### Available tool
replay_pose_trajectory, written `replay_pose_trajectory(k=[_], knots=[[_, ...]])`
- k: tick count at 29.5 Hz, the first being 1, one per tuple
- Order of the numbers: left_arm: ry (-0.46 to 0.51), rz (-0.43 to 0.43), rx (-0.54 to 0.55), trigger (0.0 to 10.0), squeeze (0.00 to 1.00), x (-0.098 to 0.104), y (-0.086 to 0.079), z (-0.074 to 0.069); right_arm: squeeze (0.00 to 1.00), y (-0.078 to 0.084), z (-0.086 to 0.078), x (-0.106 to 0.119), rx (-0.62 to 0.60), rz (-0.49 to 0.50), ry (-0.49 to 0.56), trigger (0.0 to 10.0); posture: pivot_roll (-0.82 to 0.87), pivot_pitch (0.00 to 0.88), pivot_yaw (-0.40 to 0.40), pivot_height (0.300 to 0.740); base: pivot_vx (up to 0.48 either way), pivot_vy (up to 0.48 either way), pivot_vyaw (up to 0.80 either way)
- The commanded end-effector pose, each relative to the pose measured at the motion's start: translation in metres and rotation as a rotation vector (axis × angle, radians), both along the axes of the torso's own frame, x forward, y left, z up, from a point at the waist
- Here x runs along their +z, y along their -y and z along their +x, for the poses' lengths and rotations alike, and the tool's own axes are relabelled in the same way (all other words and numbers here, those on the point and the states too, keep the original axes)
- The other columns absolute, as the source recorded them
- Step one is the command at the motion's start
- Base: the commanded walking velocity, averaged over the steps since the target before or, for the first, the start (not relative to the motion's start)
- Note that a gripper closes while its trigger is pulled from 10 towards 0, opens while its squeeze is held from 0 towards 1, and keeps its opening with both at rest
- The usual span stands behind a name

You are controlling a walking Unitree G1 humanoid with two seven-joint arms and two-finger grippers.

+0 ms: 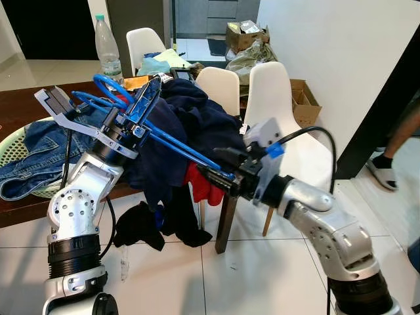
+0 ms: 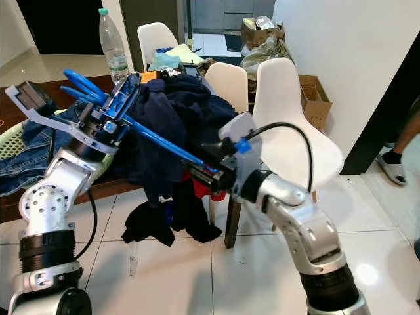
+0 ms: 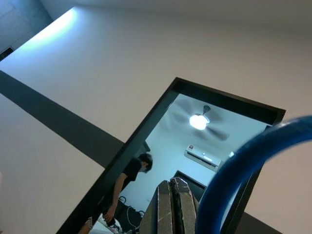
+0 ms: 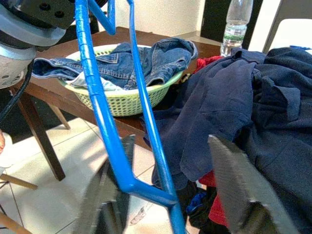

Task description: Hang hanger

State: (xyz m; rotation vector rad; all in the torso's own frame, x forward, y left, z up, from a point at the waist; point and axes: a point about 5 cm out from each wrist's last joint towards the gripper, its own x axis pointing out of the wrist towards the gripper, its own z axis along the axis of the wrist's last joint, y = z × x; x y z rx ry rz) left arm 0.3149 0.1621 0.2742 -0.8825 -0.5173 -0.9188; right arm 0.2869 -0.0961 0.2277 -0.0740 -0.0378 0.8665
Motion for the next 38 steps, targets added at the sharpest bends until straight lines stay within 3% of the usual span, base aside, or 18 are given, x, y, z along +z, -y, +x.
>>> replay_pose_trajectory(k=[1,17,20,23,24,26,27,30,31,33,38], knots=[[-0.004,-0.001,-0.014,10.0,0.00,-0.001,0.002,0.000,0.00,0.000,0.001,-0.005,-0.011,-0.008,-0.025,0.0,0.11,0.038,0.009,0.740,0.000,0.000,0.00],[-0.012,0.006,-0.008,10.0,0.00,-0.004,0.002,-0.001,0.00,0.005,0.012,-0.001,-0.100,0.062,-0.049,0.0,0.11,0.036,0.005,0.740,0.000,0.000,0.00],[-0.027,0.069,-0.005,10.0,0.00,-0.009,0.003,0.000,0.00,0.007,0.014,0.000,-0.114,0.084,-0.053,0.0,0.11,0.034,0.005,0.740,0.000,0.000,0.00],[-0.027,0.069,-0.005,10.0,0.00,-0.009,0.003,0.000,0.00,0.007,0.014,0.000,-0.114,0.084,-0.053,0.0,0.11,0.034,0.005,0.740,0.000,0.000,0.00],[-0.052,0.135,-0.002,10.0,0.09,-0.014,0.004,0.001,0.00,0.009,0.015,0.000,-0.132,0.090,-0.052,0.0,0.11,0.034,0.004,0.740,0.000,0.000,0.00],[-0.052,0.135,-0.002,10.0,0.09,-0.014,0.004,0.001,0.00,0.009,0.015,0.000,-0.132,0.090,-0.052,0.0,0.11,0.034,0.004,0.740,0.000,0.000,0.00],[-0.069,0.199,-0.002,10.0,0.90,-0.019,0.005,0.000,0.00,0.012,0.017,0.001,-0.152,0.093,-0.049,0.0,0.11,0.034,0.004,0.740,0.000,0.000,0.00],[-0.069,0.199,-0.002,10.0,0.90,-0.019,0.005,0.000,0.00,0.012,0.017,0.001,-0.152,0.093,-0.049,0.0,0.11,0.034,0.004,0.740,0.000,0.000,0.00],[-0.081,0.270,0.004,10.0,1.00,-0.025,0.004,-0.001,0.00,0.017,0.020,0.001,-0.180,0.099,-0.044,0.0,0.11,0.035,0.001,0.740,0.000,0.000,0.00],[-0.096,0.301,0.020,10.0,1.00,-0.028,0.000,-0.002,0.00,0.022,0.023,0.003,-0.211,0.108,-0.039,0.0,0.11,0.035,-0.001,0.740,0.000,0.000,0.00],[-0.112,0.282,0.040,10.0,1.00,-0.030,-0.005,-0.005,0.00,0.028,0.029,0.004,-0.266,0.127,-0.031,0.0,0.12,0.033,-0.004,0.740,0.000,0.000,0.00]])
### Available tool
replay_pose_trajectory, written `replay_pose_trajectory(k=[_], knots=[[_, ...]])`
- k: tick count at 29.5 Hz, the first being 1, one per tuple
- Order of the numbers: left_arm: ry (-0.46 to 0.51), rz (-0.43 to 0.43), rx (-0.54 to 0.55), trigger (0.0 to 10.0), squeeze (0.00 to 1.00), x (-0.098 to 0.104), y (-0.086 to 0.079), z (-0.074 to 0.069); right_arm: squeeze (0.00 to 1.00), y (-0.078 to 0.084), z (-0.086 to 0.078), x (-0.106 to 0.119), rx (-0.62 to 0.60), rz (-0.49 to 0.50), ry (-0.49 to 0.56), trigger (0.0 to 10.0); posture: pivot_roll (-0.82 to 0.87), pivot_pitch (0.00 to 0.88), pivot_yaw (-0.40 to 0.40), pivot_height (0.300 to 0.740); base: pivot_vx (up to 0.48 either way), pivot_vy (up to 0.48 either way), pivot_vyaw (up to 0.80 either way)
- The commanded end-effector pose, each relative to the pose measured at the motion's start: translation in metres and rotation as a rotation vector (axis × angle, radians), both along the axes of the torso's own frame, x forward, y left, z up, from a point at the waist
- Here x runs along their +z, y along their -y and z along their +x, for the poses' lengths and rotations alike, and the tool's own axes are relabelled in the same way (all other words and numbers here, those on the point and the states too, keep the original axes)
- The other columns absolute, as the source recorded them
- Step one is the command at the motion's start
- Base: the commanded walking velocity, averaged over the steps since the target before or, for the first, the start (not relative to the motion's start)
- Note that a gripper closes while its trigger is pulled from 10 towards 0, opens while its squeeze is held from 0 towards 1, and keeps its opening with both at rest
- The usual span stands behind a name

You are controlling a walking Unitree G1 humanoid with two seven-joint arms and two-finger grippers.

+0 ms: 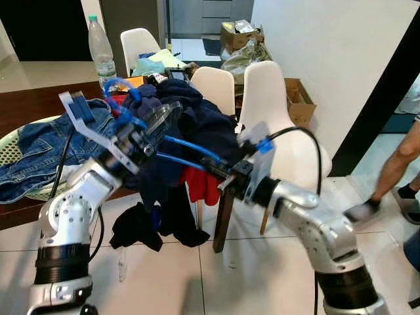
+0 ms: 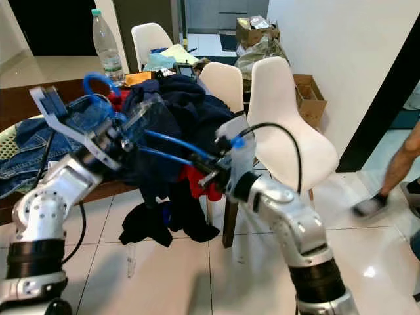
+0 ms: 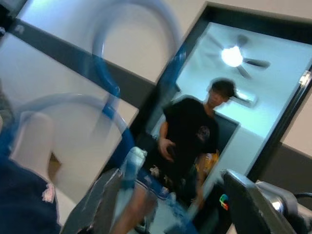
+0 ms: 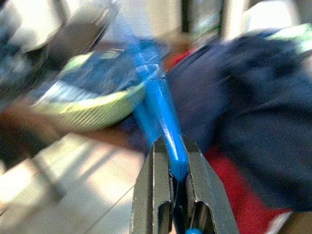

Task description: Hang hanger

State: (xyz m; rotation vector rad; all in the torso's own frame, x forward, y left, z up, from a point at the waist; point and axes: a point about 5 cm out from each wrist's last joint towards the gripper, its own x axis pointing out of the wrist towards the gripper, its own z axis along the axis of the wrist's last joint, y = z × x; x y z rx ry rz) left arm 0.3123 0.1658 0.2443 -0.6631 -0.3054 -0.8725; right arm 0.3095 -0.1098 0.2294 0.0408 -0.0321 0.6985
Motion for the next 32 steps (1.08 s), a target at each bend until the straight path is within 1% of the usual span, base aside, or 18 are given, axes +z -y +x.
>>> replay_pose_trajectory(k=[1,5,6,13,15,16,17,18,21,22,24,25,26,27,28,29,31,32], knots=[[-0.004,0.005,-0.004,10.0,1.00,0.000,-0.001,-0.002,0.00,0.014,0.007,0.003,-0.100,0.019,0.012,0.0,0.12,0.033,-0.004,0.740,0.000,0.000,0.00],[-0.019,0.003,-0.001,10.0,1.00,-0.003,-0.001,-0.003,0.00,0.018,0.010,0.004,-0.134,0.030,0.012,0.0,0.12,0.033,-0.005,0.740,0.000,0.000,0.00],[-0.032,0.010,-0.007,10.0,0.00,-0.008,0.001,-0.004,0.00,0.020,0.012,0.004,-0.155,0.041,0.012,0.0,0.12,0.032,-0.004,0.740,0.000,0.000,0.00],[-0.038,0.037,-0.039,10.0,0.00,-0.016,0.009,-0.009,0.00,0.027,0.016,0.004,-0.205,0.071,0.004,0.0,0.12,0.037,-0.003,0.740,0.000,0.000,0.00],[-0.033,0.051,-0.021,10.0,0.00,-0.016,0.009,-0.008,0.00,0.030,0.017,0.002,-0.221,0.068,-0.002,0.0,0.12,0.037,-0.003,0.740,0.000,0.000,0.00],[-0.018,0.098,0.031,10.0,0.00,-0.014,0.008,-0.005,0.00,0.037,0.020,-0.004,-0.273,0.049,-0.018,0.0,0.12,0.037,-0.005,0.740,0.000,0.000,0.00],[-0.018,0.098,0.031,10.0,0.00,-0.014,0.008,-0.005,0.00,0.037,0.020,-0.004,-0.273,0.049,-0.018,0.0,0.12,0.037,-0.005,0.740,0.000,0.000,0.00],[0.038,0.246,0.186,10.0,0.00,-0.009,0.005,0.003,0.00,0.047,0.025,-0.016,-0.351,0.005,-0.046,0.0,0.12,0.037,-0.007,0.740,0.000,0.000,0.00],[0.038,0.246,0.186,10.0,0.00,-0.009,0.005,0.003,0.00,0.047,0.025,-0.016,-0.351,0.005,-0.046,0.0,0.12,0.037,-0.007,0.740,0.000,0.000,0.00],[0.135,0.445,0.374,10.0,0.00,0.000,0.002,0.011,0.00,0.057,0.029,-0.029,-0.421,-0.049,-0.073,0.0,0.12,0.037,-0.007,0.740,0.000,0.000,0.00],[0.135,0.445,0.374,10.0,0.00,0.000,0.002,0.011,0.00,0.057,0.029,-0.029,-0.421,-0.049,-0.073,0.0,0.12,0.037,-0.007,0.740,0.000,0.000,0.00],[0.313,0.615,0.666,10.0,0.00,0.033,-0.001,0.015,0.00,0.045,0.024,-0.046,-0.348,-0.029,-0.118,0.0,0.13,0.033,-0.013,0.740,0.000,0.000,0.00],[0.313,0.615,0.666,10.0,0.00,0.033,-0.001,0.015,0.00,0.045,0.024,-0.046,-0.348,-0.029,-0.118,0.0,0.13,0.033,-0.013,0.740,0.000,0.000,0.00],[0.494,0.712,0.895,10.0,0.00,0.060,0.004,0.011,0.00,0.025,0.015,-0.056,-0.218,0.016,-0.143,3.1,0.12,0.031,-0.011,0.740,0.000,0.000,0.00],[0.494,0.712,0.895,10.0,0.00,0.060,0.004,0.011,0.00,0.025,0.015,-0.056,-0.218,0.016,-0.143,3.1,0.12,0.031,-0.011,0.740,0.000,0.000,0.00],[0.608,0.761,1.055,10.0,0.00,0.074,0.010,0.006,0.00,0.008,0.006,-0.062,-0.097,0.054,-0.154,9.6,0.13,0.028,-0.012,0.740,0.000,0.000,0.00],[0.608,0.761,1.055,10.0,0.00,0.074,0.010,0.006,0.00,0.008,0.006,-0.062,-0.097,0.054,-0.154,9.6,0.13,0.028,-0.012,0.740,0.000,0.000,0.00],[0.681,0.799,1.155,10.0,0.00,0.078,0.015,0.001,0.00,-0.005,-0.001,-0.066,-0.017,0.073,-0.162,10.0,0.12,0.027,-0.010,0.740,0.000,0.000,0.00]])
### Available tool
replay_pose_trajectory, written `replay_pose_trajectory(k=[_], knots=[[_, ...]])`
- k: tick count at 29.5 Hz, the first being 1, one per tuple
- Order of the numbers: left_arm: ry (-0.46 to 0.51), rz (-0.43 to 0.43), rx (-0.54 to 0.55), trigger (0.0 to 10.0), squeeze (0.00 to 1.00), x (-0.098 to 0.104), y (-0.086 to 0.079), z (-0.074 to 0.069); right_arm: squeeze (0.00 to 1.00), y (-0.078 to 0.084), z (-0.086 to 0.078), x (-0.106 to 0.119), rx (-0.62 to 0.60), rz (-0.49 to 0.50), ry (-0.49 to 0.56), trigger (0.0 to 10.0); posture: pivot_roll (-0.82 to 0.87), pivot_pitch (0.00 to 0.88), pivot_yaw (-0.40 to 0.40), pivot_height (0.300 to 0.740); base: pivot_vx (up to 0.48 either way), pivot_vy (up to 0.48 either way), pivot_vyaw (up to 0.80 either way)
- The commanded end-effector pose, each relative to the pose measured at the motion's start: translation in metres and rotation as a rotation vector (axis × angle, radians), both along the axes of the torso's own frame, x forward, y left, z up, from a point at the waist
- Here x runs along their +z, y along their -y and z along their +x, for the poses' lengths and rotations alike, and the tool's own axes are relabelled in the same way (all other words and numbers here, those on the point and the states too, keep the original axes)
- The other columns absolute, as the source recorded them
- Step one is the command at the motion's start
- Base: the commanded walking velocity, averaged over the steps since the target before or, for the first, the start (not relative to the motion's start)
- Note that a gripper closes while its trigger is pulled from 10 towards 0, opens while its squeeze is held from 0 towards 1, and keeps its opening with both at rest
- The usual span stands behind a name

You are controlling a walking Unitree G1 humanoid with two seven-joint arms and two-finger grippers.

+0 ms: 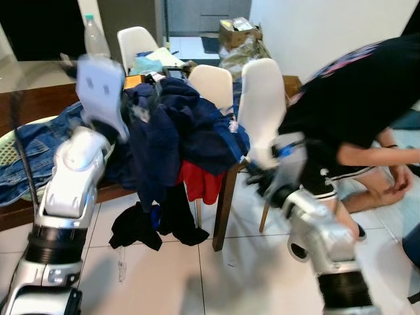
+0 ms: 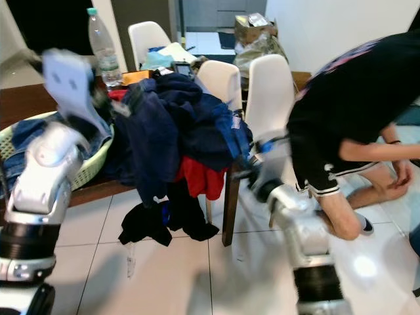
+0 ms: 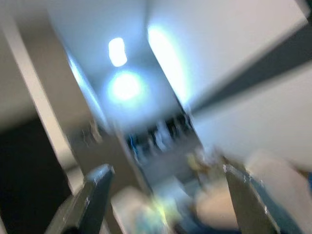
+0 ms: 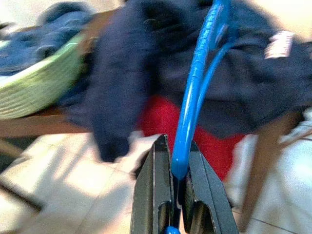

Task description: Hang hanger

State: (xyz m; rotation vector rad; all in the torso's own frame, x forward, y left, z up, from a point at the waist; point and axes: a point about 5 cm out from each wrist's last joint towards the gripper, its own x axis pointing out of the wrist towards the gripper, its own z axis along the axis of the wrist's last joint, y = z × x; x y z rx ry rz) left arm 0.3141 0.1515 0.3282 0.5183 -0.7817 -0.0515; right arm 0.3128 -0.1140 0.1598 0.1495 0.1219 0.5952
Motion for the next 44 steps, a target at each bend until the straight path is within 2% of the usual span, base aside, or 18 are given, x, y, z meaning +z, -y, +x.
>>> replay_pose_trajectory(k=[1,3,18,19,20,21,22,23,24,25,27,30,39,40,41,42,43,44], knots=[[0.018,0.046,0.063,10.0,0.00,-0.006,0.000,0.000,0.00,-0.009,-0.004,0.004,0.077,0.029,0.023,10.0,0.12,0.027,-0.010,0.740,0.000,0.000,0.00],[0.071,0.107,0.161,10.0,0.00,-0.012,0.004,-0.004,0.00,-0.018,-0.010,-0.003,0.123,0.036,0.009,10.0,0.12,0.026,-0.015,0.740,0.000,0.000,0.00],[0.123,0.175,0.228,10.0,0.00,-0.027,0.013,0.004,0.00,-0.020,-0.010,-0.008,0.139,0.081,0.005,10.0,0.10,0.026,-0.010,0.740,0.000,0.000,0.00],[0.075,0.175,0.198,10.0,0.00,-0.033,0.017,0.008,0.00,-0.021,-0.011,-0.008,0.143,0.084,0.005,10.0,0.10,0.027,-0.010,0.740,0.000,0.000,0.00],[-0.117,0.127,0.154,10.0,0.00,-0.050,0.017,0.020,0.00,-0.021,-0.011,-0.009,0.147,0.085,0.002,10.0,0.10,0.027,-0.009,0.740,0.000,0.000,0.00],[-0.117,0.127,0.154,10.0,0.00,-0.050,0.017,0.020,0.00,-0.021,-0.011,-0.009,0.147,0.085,0.002,10.0,0.10,0.027,-0.009,0.740,0.000,0.000,0.00],[-0.256,0.090,0.114,10.0,0.00,-0.063,0.018,0.027,0.00,-0.021,-0.011,-0.009,0.149,0.085,0.001,10.0,0.11,0.030,-0.011,0.740,0.000,0.000,0.00],[-0.256,0.090,0.114,10.0,0.00,-0.063,0.018,0.027,0.00,-0.021,-0.011,-0.009,0.149,0.085,0.001,10.0,0.11,0.030,-0.011,0.740,0.000,0.000,0.00],[-0.515,-0.064,0.027,10.0,0.00,-0.088,0.018,0.035,0.00,-0.021,-0.011,-0.009,0.151,0.085,-0.001,10.0,0.10,0.028,-0.008,0.740,0.000,0.000,0.00],[-0.659,-0.142,-0.040,10.0,0.00,-0.104,0.022,0.037,0.00,-0.021,-0.012,-0.009,0.152,0.085,-0.002,10.0,0.10,0.032,-0.007,0.740,0.000,0.000,0.00],[-0.659,-0.142,-0.040,10.0,0.00,-0.104,0.022,0.037,0.00,-0.021,-0.012,-0.009,0.152,0.085,-0.002,10.0,0.10,0.032,-0.007,0.740,0.000,0.000,0.00],[-0.760,-0.226,-0.103,10.0,0.00,-0.115,0.025,0.036,0.00,-0.021,-0.012,-0.009,0.152,0.086,-0.003,10.0,0.10,0.033,-0.007,0.740,0.000,0.000,0.00],[-0.651,-0.217,-0.086,10.0,0.00,-0.100,0.024,0.039,0.00,-0.021,-0.012,-0.010,0.153,0.088,-0.002,10.0,0.10,0.035,-0.009,0.740,0.000,0.000,0.00],[-0.507,-0.136,-0.034,10.0,0.00,-0.086,0.023,0.036,0.00,-0.021,-0.012,-0.010,0.153,0.088,-0.002,10.0,0.10,0.035,-0.009,0.740,0.000,0.000,0.00],[-0.507,-0.136,-0.034,10.0,0.00,-0.086,0.023,0.036,0.00,-0.021,-0.012,-0.010,0.153,0.088,-0.002,10.0,0.10,0.035,-0.009,0.740,0.000,0.000,0.00],[-0.368,-0.055,-0.002,10.0,0.00,-0.070,0.023,0.030,0.00,-0.020,-0.012,-0.010,0.153,0.089,-0.002,10.0,0.10,0.037,-0.011,0.740,0.000,0.000,0.00],[-0.368,-0.055,-0.002,10.0,0.00,-0.070,0.023,0.030,0.00,-0.020,-0.012,-0.010,0.153,0.089,-0.002,10.0,0.10,0.037,-0.011,0.740,0.000,0.000,0.00],[-0.252,0.030,0.013,10.0,0.00,-0.059,0.027,0.023,0.00,-0.020,-0.012,-0.010,0.153,0.089,-0.003,10.0,0.10,0.036,-0.010,0.740,0.000,0.000,0.00]])
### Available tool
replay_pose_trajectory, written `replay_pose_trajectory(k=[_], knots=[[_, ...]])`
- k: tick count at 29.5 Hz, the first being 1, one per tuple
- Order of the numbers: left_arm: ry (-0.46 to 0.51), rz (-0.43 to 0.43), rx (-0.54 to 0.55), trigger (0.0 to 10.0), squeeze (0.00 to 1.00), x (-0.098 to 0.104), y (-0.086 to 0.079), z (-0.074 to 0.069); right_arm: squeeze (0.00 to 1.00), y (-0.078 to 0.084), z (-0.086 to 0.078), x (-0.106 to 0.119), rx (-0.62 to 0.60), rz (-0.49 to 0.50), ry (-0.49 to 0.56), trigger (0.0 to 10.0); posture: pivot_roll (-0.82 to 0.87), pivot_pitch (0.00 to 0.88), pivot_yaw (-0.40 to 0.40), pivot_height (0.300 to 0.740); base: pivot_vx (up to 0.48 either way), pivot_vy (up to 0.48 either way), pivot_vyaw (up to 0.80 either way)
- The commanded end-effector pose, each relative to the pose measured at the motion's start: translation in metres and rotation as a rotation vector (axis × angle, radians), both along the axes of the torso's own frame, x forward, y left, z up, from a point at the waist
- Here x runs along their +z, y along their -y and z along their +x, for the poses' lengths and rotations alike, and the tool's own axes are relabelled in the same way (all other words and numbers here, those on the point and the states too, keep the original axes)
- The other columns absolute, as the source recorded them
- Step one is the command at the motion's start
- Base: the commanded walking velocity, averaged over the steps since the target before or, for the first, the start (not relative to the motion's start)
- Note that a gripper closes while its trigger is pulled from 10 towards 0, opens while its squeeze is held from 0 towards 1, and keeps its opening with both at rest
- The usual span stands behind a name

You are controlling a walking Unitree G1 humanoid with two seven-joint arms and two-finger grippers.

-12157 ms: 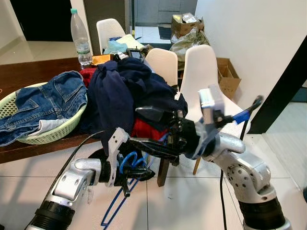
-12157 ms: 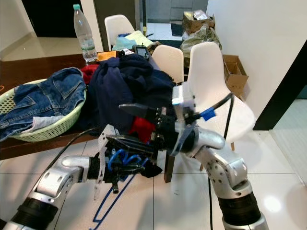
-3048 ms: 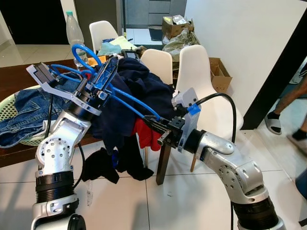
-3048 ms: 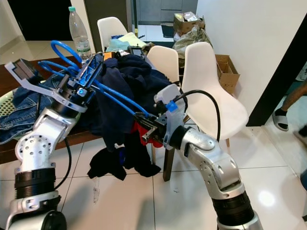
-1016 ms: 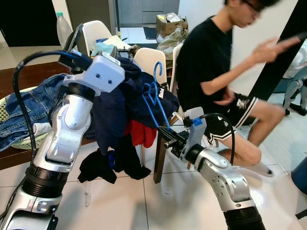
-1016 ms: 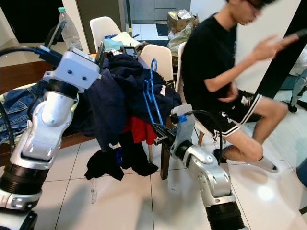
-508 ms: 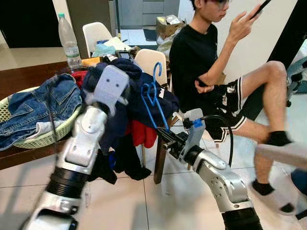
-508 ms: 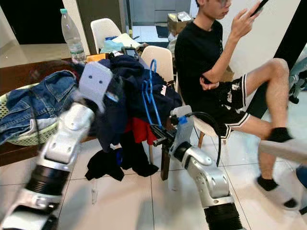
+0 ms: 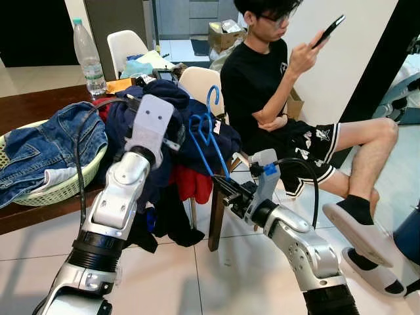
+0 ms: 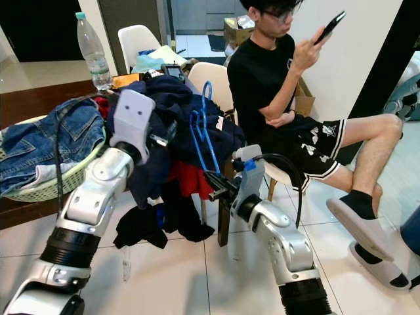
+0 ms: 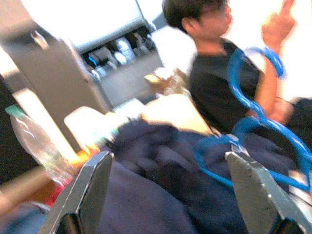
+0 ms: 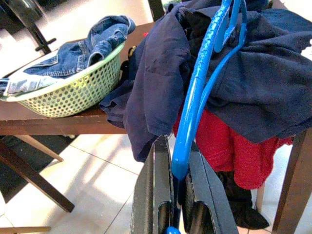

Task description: Hang hanger

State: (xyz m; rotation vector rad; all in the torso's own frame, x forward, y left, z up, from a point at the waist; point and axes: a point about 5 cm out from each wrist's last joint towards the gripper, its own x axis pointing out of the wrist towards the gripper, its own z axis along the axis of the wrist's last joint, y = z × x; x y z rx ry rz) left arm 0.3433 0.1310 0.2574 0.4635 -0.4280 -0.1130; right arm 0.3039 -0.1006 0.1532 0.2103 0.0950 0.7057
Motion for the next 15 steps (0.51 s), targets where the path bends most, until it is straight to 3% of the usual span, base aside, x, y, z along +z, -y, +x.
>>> replay_pose_trajectory(k=[1,3,8,9,10,11,12,13,15], knots=[[0.106,0.066,-0.012,10.0,0.00,0.012,0.007,-0.007,0.00,-0.007,-0.003,-0.003,0.049,0.015,-0.016,10.0,0.10,0.036,-0.010,0.740,0.000,0.000,0.00],[0.131,0.087,-0.010,10.0,0.00,0.013,0.009,-0.009,0.00,-0.007,-0.003,-0.004,0.051,0.015,-0.017,10.0,0.10,0.036,-0.010,0.740,0.000,0.000,0.00],[0.069,0.042,0.003,10.0,0.00,0.005,0.008,-0.007,0.00,-0.007,-0.003,-0.004,0.054,0.012,-0.018,10.0,0.10,0.037,-0.010,0.740,0.000,0.000,0.00],[0.154,0.066,0.042,10.0,0.00,0.015,0.004,-0.012,0.00,-0.007,-0.003,-0.004,0.055,0.011,-0.017,10.0,0.10,0.037,-0.011,0.740,0.000,0.000,0.00],[0.154,0.066,0.042,10.0,0.00,0.015,0.004,-0.012,0.00,-0.007,-0.003,-0.004,0.055,0.011,-0.017,10.0,0.10,0.037,-0.011,0.740,0.000,0.000,0.00],[0.284,0.089,0.087,10.0,0.00,0.029,0.001,-0.020,0.00,-0.007,-0.003,-0.004,0.054,0.011,-0.018,10.0,0.10,0.038,-0.012,0.740,0.000,0.000,0.00],[0.284,0.089,0.087,10.0,0.00,0.029,0.001,-0.020,0.00,-0.007,-0.003,-0.004,0.054,0.011,-0.018,10.0,0.10,0.038,-0.012,0.740,0.000,0.000,0.00],[0.238,-0.073,0.104,10.0,0.00,0.033,-0.009,-0.016,0.00,-0.007,-0.003,-0.004,0.054,0.011,-0.019,10.0,0.10,0.038,-0.012,0.740,0.000,0.000,0.00],[0.235,-0.016,0.077,10.0,0.00,0.033,-0.008,-0.012,0.00,-0.007,-0.003,-0.004,0.056,0.010,-0.019,10.0,0.10,0.037,-0.012,0.740,0.000,0.000,0.00]])
